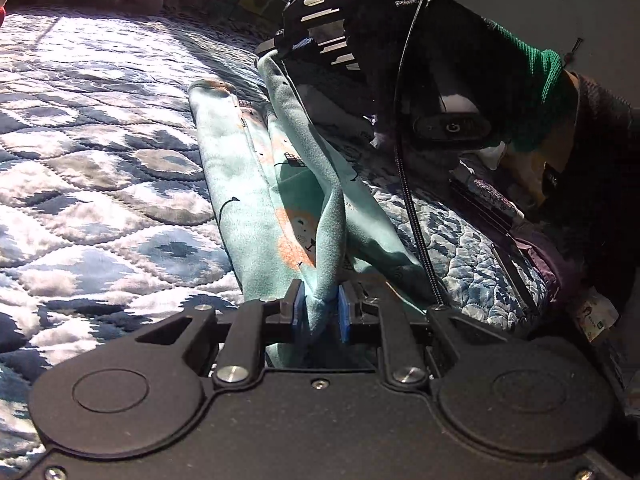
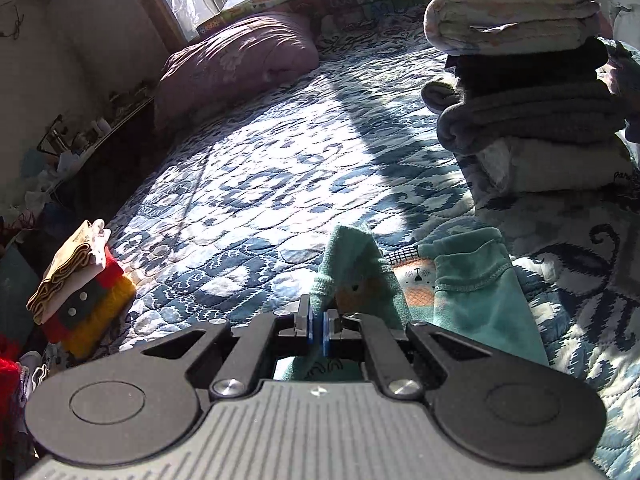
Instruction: Fold clothes
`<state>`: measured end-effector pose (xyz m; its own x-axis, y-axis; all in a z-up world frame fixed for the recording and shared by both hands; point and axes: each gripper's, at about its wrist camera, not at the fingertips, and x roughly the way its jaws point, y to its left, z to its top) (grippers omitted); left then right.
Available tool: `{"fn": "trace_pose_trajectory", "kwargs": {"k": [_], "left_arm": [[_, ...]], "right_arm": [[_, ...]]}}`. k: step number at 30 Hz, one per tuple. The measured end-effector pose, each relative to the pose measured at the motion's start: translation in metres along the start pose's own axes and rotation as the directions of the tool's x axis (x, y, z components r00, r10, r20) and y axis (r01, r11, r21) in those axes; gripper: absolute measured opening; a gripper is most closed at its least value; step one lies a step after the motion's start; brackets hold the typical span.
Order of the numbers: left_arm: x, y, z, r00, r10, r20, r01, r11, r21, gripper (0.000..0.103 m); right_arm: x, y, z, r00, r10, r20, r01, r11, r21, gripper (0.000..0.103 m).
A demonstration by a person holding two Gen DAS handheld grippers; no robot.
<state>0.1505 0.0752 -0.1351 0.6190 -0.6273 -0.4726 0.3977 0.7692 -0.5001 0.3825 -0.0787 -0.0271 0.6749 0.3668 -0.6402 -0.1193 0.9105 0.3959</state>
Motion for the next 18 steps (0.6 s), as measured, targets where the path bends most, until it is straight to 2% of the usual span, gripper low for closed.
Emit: {"fn": "trace_pose_trajectory", "kwargs": {"k": [4,8,15,17,18], "left_arm": [[-0.001,0.009,0.002,1.0,-0.019,-0.007,0.018,0.997,-0.07,0.016],[-0.001,0.014,0.003,0.999,-0.032,-0.015,0.03,0.993,-0.118,0.016],[0.003,0.023,0.003,0.998,-0.044,-0.049,0.035,0.985,-0.171,0.016],[0.003,0.023,0.004,0.997,-0.047,-0.056,0.037,0.985,-0.167,0.016],[0.003,0.024,0.005,0.997,-0.051,-0.061,0.04,0.985,-0.168,0.019]], "right_arm": [[0.029,0.01,-0.001,0.998,-0.031,-0.054,0.028,0.998,-0.049,0.007],[0.054,0.013,-0.01,0.991,-0.106,-0.083,0.096,0.988,-0.118,0.007],[0.071,0.006,-0.016,0.987,-0.13,-0.098,0.117,0.984,-0.131,0.008],[0.067,0.003,-0.014,0.991,-0.109,-0.077,0.1,0.987,-0.124,0.021],[0.062,-0.001,-0.012,0.994,-0.088,-0.064,0.081,0.991,-0.105,0.038]]}}
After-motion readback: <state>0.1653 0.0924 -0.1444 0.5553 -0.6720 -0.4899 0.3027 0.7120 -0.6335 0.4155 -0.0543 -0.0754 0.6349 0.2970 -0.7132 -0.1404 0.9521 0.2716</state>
